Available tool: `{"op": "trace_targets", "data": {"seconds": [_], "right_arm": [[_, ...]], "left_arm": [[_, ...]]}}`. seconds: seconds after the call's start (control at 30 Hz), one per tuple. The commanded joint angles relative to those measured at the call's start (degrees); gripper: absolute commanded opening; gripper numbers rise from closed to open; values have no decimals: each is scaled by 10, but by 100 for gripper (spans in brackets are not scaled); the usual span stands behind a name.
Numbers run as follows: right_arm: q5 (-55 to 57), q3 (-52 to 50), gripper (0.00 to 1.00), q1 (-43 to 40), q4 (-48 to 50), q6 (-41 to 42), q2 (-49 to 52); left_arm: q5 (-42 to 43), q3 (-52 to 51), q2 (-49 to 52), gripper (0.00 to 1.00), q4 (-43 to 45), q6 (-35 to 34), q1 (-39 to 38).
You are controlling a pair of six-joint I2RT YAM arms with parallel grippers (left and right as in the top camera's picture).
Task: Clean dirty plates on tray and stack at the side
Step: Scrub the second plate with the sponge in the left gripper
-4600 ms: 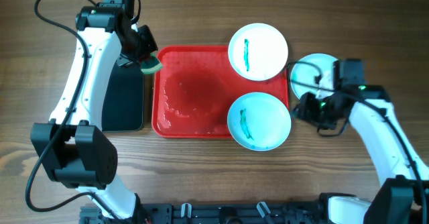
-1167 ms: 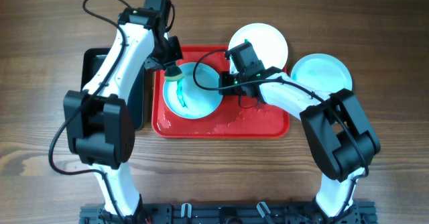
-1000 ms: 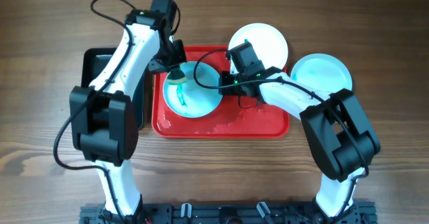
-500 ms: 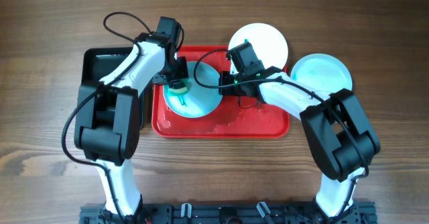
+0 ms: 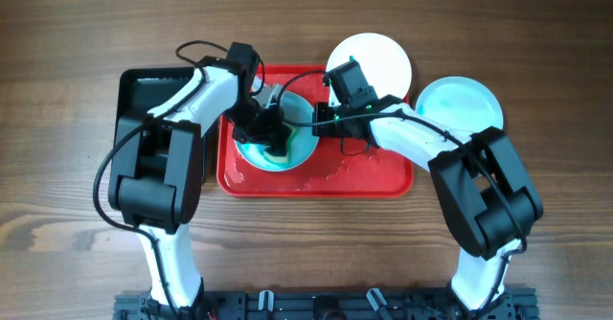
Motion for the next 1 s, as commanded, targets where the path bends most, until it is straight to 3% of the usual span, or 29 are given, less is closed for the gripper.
{"op": "trace_targets", "data": {"seconds": [0.0,0.07,0.17,0.43,0.53,0.63,0.73,0.87,0.97], "right_arm": [[9,5,4,0,-2,5,15],[13,5,4,0,-1,5,15],[16,5,4,0,1,7,15],[20,5,4,0,1,7,15],[30,5,4,0,-2,7,15],[30,5,4,0,1,8,15],[30,5,4,0,0,7,15],[30,5,4,0,0,7,15],[30,5,4,0,-1,7,15]], "left_arm": [[-307,-12,15,4,2,-161,7],[-383,-12,15,4,14,-197,7],[-420,-12,15,4,42,-200,6],[-411,-12,15,4,117,-199,-18],[-325,-12,15,4,147,-170,-30],[-132,-12,15,4,181,-93,-38],[-16,-12,15,4,185,-57,-37],[90,-12,15,4,152,-5,-37],[106,-12,15,4,99,37,-37]]}}
